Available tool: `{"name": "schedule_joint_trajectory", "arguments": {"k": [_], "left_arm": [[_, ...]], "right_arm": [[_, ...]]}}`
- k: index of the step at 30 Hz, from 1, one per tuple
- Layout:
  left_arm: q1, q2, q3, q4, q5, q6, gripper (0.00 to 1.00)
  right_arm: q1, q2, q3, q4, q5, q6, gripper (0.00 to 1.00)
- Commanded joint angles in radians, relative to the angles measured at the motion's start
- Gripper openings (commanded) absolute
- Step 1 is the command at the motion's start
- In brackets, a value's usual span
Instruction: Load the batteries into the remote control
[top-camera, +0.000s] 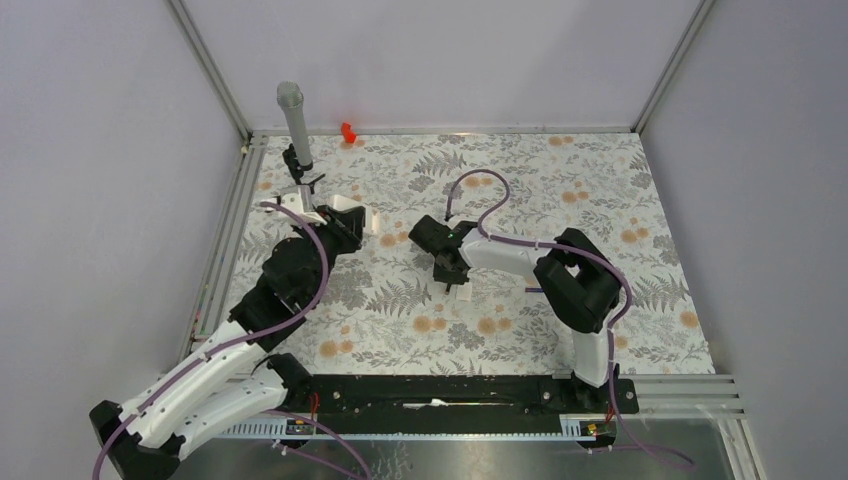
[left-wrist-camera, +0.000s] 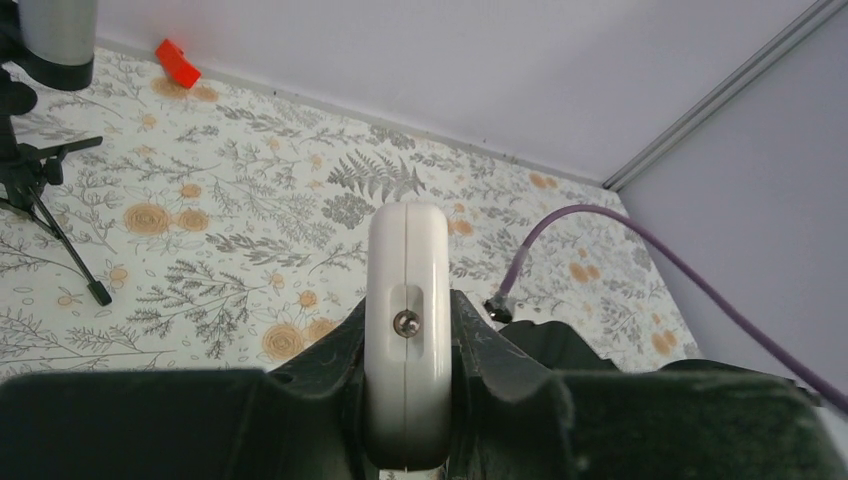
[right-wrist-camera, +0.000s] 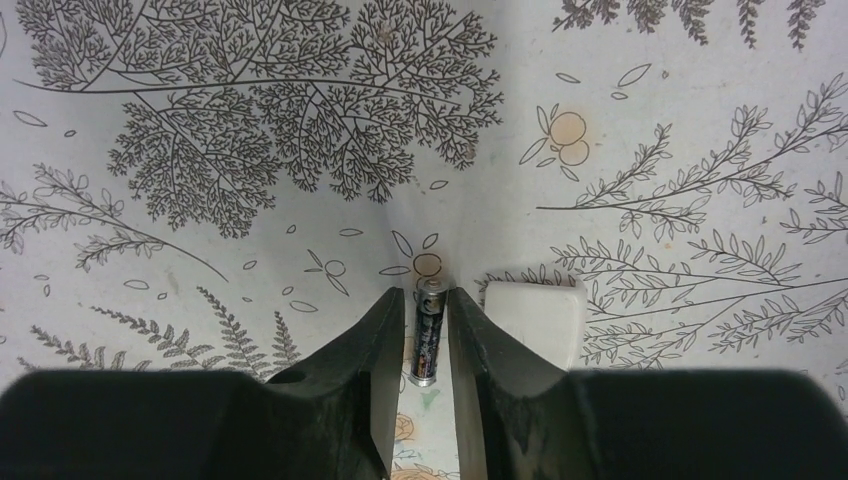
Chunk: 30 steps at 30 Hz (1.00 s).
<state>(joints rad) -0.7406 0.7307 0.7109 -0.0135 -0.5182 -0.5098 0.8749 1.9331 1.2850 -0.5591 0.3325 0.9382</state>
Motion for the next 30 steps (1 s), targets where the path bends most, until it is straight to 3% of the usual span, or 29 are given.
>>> {"name": "schedule_joint_trajectory", "arguments": {"k": [1, 4, 8, 15, 22, 26, 30], "left_arm": [[0.005, -0.050, -0.009, 0.068, -0.038, -0.003, 0.05], [0.006, -0.057, -0.018, 0.072, -0.042, -0.021, 0.00], [0.007, -0.053, -0.012, 0.069, -0.015, -0.044, 0.00], [0.062, 0.000, -0.024, 0.141, 0.161, -0.181, 0.00], [0.134, 0.076, -0.142, 0.548, 0.343, -0.407, 0.00], [0.141, 0.145, -0.162, 0.734, 0.380, -0.512, 0.00], [0.146, 0.211, -0.200, 0.908, 0.418, -0.621, 0.00]], "right_arm": [[0.022, 0.054, 0.074, -0.105, 0.092, 0.011, 0.28], [0.024, 0.072, 0.083, -0.116, 0.094, 0.010, 0.25], [0.024, 0.046, 0.060, -0.105, 0.102, 0.011, 0.12], [-0.010, -0.166, -0.014, -0.032, 0.183, -0.023, 0.08], [-0.134, -0.483, 0.004, 0.084, 0.117, -0.138, 0.09], [-0.153, -0.561, 0.102, 0.131, 0.022, -0.216, 0.09], [-0.152, -0.617, 0.096, 0.300, -0.077, -0.231, 0.10]]}}
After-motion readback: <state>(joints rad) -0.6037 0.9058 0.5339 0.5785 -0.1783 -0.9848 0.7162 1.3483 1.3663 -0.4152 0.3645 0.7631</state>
